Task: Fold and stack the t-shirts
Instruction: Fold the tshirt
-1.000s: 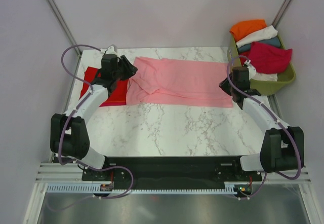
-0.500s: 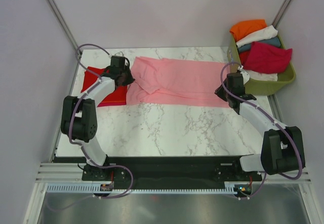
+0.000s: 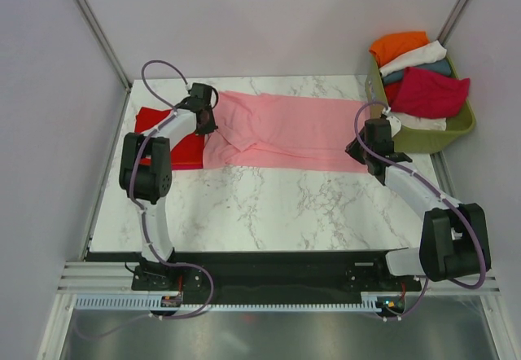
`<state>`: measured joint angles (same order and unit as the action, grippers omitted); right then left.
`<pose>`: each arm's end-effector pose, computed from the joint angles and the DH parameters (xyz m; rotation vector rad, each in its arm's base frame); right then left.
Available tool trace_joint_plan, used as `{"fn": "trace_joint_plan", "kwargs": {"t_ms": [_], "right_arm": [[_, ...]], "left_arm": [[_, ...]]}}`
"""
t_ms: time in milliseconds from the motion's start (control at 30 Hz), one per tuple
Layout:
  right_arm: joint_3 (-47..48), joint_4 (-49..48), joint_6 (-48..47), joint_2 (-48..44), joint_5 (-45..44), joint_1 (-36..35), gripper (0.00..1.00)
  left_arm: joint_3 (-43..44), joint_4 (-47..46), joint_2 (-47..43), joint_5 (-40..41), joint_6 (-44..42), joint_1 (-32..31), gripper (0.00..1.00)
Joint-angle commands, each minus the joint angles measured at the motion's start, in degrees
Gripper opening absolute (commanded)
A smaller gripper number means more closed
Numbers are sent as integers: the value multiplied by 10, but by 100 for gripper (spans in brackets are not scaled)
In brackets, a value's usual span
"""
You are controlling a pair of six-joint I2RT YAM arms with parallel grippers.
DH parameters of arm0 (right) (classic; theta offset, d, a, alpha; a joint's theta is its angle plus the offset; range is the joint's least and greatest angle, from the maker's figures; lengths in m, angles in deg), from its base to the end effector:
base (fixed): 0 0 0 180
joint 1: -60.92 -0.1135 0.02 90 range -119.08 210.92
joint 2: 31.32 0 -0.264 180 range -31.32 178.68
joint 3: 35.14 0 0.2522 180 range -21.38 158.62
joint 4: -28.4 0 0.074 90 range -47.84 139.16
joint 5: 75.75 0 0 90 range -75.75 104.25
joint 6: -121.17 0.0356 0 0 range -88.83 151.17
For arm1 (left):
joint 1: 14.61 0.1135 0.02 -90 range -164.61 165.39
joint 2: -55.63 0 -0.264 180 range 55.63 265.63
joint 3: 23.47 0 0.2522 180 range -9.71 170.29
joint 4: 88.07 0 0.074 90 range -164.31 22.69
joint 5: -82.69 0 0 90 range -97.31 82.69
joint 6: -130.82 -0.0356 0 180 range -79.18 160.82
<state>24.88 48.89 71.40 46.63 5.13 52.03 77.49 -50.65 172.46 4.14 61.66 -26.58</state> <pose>0.2877 0.0393 0.2262 0.6898 2.1385 0.2881 0.4386 -0.0858 0.1928 -0.2733 2.4595 0.0061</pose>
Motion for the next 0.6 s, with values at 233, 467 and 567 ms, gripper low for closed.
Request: {"fn": "trace_joint_plan", "kwargs": {"t_ms": [233, 467, 567], "right_arm": [[-2, -21, -7, -8, 5, -3, 34], [-8, -19, -9, -10, 3, -3, 34], [-11, -14, -2, -10, -10, -3, 34]], "left_arm": [[77, 102, 88, 66, -36, 18, 2], [58, 110, 67, 80, 11, 85, 2], [36, 107, 39, 87, 53, 109, 2]]}}
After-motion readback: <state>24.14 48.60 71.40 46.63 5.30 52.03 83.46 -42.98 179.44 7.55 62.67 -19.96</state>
